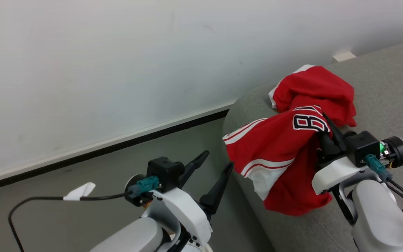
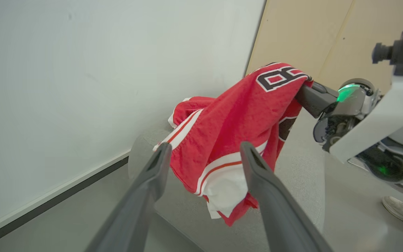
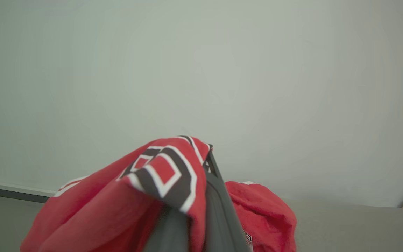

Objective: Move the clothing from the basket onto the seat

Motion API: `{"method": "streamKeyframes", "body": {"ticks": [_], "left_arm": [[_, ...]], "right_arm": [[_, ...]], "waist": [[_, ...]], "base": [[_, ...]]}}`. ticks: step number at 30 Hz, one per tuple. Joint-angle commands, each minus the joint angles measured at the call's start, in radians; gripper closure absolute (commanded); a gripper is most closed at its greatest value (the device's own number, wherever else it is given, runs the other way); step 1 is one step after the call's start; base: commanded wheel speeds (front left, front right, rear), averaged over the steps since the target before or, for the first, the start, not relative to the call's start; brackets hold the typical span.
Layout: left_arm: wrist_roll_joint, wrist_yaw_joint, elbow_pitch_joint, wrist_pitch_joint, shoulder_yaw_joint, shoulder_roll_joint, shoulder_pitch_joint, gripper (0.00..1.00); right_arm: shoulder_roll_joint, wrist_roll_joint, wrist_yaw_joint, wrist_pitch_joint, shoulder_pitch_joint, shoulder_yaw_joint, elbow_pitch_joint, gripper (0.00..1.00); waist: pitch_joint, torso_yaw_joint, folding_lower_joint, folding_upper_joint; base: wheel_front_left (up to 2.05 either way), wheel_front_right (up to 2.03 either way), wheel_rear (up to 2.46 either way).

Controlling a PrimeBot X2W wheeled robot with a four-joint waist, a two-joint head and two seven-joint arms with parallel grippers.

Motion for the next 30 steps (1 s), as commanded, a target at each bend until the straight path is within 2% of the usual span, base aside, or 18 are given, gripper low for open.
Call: {"method": "streamKeyframes", "body": {"ticks": [1,9,17,23,30], "left_arm": [[0.004,0.003,-0.008,-0.008,0.001,0.004,-0.008,0.00],[0.027,0.001,-0.045,0.014,-0.014,0.020,-0.030,0.00],[0.060,-0.018,-0.094,0.042,-0.021,0.044,-0.095,0.00],[0.087,-0.033,-0.147,0.064,-0.019,0.071,-0.161,0.00],[0.122,-0.069,-0.189,0.086,-0.003,0.120,-0.250,0.00]], "right_arm": [[-0.018,0.000,-0.003,-0.002,-0.016,-0.014,-0.017,1.00],[-0.060,0.003,-0.003,0.027,0.026,-0.088,-0.109,1.00],[-0.045,0.018,-0.003,0.063,0.017,-0.202,-0.214,1.00],[-0.032,0.030,-0.003,0.108,-0.078,-0.282,-0.270,1.00],[-0.062,0.031,-0.003,0.217,-0.337,-0.457,-0.299,1.00]], "waist": [[0.037,-0.053,0.0000,0.0000],[0.114,-0.080,0.0000,0.0000],[0.238,-0.023,0.0000,0.0000],[0.365,0.039,0.0000,0.0000],[0.530,0.113,0.0000,0.0000]], "base": [[0.00,0.00,0.00],[0.00,0.00,0.00],[0.00,0.00,0.00],[0.00,0.00,0.00],[0.00,0.00,0.00]]}}
